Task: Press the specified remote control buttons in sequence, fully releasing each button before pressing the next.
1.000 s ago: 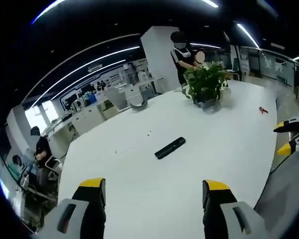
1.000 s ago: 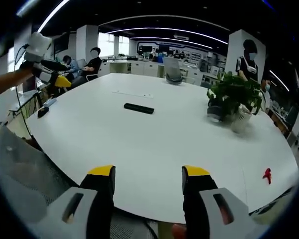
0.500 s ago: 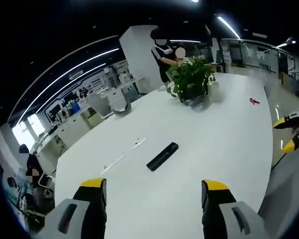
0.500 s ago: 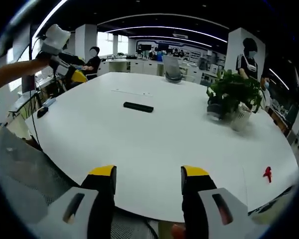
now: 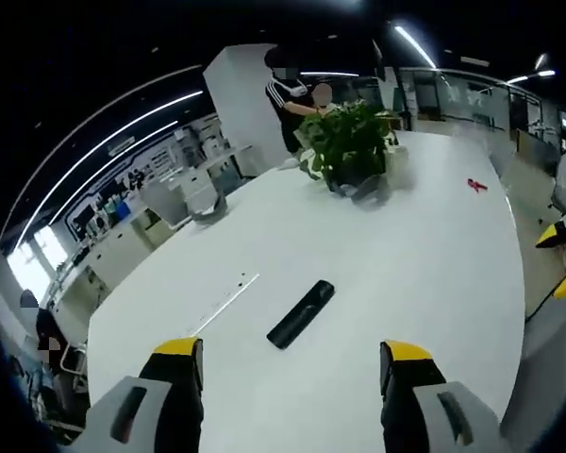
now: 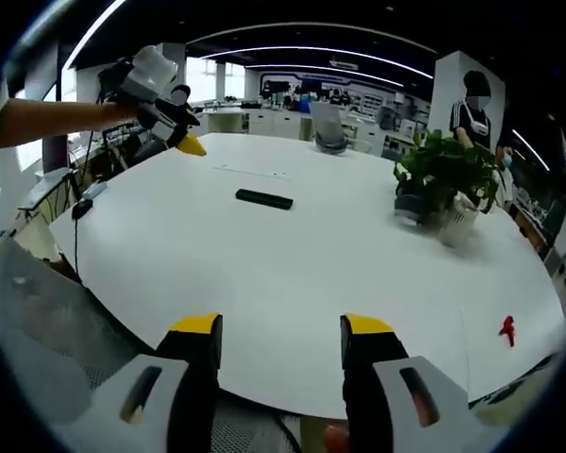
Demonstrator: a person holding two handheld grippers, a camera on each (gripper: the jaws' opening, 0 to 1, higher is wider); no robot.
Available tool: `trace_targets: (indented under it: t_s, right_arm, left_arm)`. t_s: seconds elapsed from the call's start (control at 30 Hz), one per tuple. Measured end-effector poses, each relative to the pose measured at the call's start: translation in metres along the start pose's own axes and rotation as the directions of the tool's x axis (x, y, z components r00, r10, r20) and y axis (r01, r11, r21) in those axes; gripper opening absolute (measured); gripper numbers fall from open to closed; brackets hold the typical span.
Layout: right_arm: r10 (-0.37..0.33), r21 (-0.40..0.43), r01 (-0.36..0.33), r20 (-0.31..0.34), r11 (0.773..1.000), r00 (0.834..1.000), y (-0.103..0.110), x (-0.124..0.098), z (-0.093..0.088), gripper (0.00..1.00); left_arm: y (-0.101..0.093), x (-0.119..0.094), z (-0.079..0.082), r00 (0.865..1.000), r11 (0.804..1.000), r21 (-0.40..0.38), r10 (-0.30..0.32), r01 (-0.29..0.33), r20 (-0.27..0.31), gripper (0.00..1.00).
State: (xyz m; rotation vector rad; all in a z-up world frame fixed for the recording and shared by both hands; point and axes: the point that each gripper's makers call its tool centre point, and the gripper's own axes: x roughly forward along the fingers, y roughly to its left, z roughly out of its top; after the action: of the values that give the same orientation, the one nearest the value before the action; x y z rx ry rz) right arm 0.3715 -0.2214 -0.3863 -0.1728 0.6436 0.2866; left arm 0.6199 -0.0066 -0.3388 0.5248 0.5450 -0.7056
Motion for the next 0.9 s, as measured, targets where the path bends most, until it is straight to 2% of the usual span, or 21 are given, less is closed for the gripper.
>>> trace_targets:
  t_s: [0.17,0.33,0.5,0.63,0.83,0.9]
  right_arm:
    - [0.007,-0.002,-0.007,-0.013,1.000,1.000,0.001,0.001,-0.002,0.51]
    - [0.003,0.000,-0.003,-0.017,1.000,1.000,0.000,0.001,-0.003,0.50]
    - [0.004,-0.002,-0.004,-0.031,1.000,0.999,0.000,0.002,-0.005,0.49]
    - [0.006,-0.005,-0.006,-0.044,1.000,0.999,0.001,0.003,-0.007,0.48]
    - [0.005,-0.001,-0.005,-0.056,1.000,0.998,0.001,0.003,-0.009,0.47]
    - [0.008,-0.002,-0.008,-0.059,1.000,0.998,0.001,0.003,-0.009,0.46]
  left_arm:
    - [0.007,0.022,0.005,0.999,0.999,0.030,-0.040,0.040,-0.015,0.79]
    - [0.006,0.044,0.002,0.997,0.991,0.110,-0.069,0.074,-0.044,0.78]
    - [0.002,0.071,-0.008,0.992,0.982,0.155,-0.101,0.112,-0.077,0.77]
    - [0.003,0.093,-0.016,0.986,0.976,0.159,-0.137,0.151,-0.100,0.73]
    - [0.008,0.113,-0.022,0.977,0.969,0.163,-0.167,0.187,-0.131,0.69]
    - [0.009,0.120,-0.023,0.976,0.959,0.198,-0.179,0.202,-0.127,0.69]
